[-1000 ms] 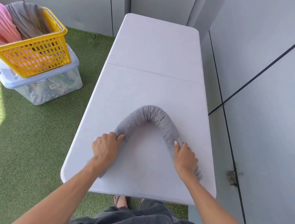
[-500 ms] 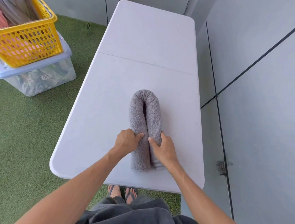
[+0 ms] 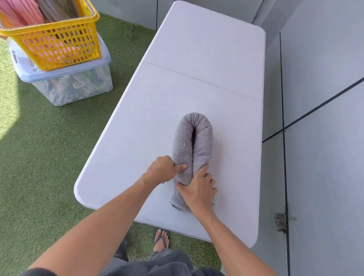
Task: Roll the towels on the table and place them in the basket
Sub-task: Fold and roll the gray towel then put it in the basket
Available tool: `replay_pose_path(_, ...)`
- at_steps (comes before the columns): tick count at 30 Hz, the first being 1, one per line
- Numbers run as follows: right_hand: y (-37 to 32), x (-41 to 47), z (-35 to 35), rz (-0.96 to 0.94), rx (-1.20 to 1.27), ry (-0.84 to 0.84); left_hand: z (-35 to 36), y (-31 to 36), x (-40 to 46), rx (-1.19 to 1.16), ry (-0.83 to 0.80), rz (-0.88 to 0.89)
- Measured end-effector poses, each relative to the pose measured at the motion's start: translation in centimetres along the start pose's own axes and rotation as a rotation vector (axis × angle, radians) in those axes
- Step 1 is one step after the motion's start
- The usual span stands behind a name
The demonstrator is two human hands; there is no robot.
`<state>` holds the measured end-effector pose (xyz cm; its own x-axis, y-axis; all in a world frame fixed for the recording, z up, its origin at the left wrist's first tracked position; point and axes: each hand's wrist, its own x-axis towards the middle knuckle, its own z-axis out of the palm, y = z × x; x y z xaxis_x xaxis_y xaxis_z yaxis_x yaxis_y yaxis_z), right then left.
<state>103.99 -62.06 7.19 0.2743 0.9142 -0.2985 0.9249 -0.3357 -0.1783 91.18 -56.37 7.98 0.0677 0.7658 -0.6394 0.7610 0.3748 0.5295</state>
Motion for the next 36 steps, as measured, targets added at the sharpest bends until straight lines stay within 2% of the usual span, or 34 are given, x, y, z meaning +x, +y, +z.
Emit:
replay_pose_path(4, -2.1, 0.7, 0.4, -0.019, 0.02, 0.019, -1.6, -2.6, -0.1, 0.07, 0.072, 0.041)
replay_pose_path(9, -11.6, 0.7, 2.2, -0.075, 0.079, 0.038, -7.5, -10.8, -0.3, 0.152, 0.438, 0.2)
replay_pose_path(11, -17.1, 0.5, 3.1, -0.095, 0.105, 0.037, -11.4, -15.5, -0.1, 0.216, 0.507, 0.222)
replay_pose_path(17, -34.4, -0.6, 5.7, -0.112, 0.266, -0.022, -24.7, -29.7, -1.3, 0.29, 0.574, 0.113)
replay_pose_path(22, -45.4, 0.3, 7.0, -0.172, 0.31, -0.071, -33.7, -37.3, -0.8, 0.278, 0.627, 0.014)
replay_pose_path(29, -56.5, 5.9, 7.8, -0.215, 0.313, -0.1, -43.4, -40.9, 5.3, 0.257, 0.612, 0.019)
replay_pose_path(36, -70.2, 18.1, 6.7, -0.258, 0.258, -0.168, -55.8, -42.2, 16.8, 0.232, 0.66, 0.002)
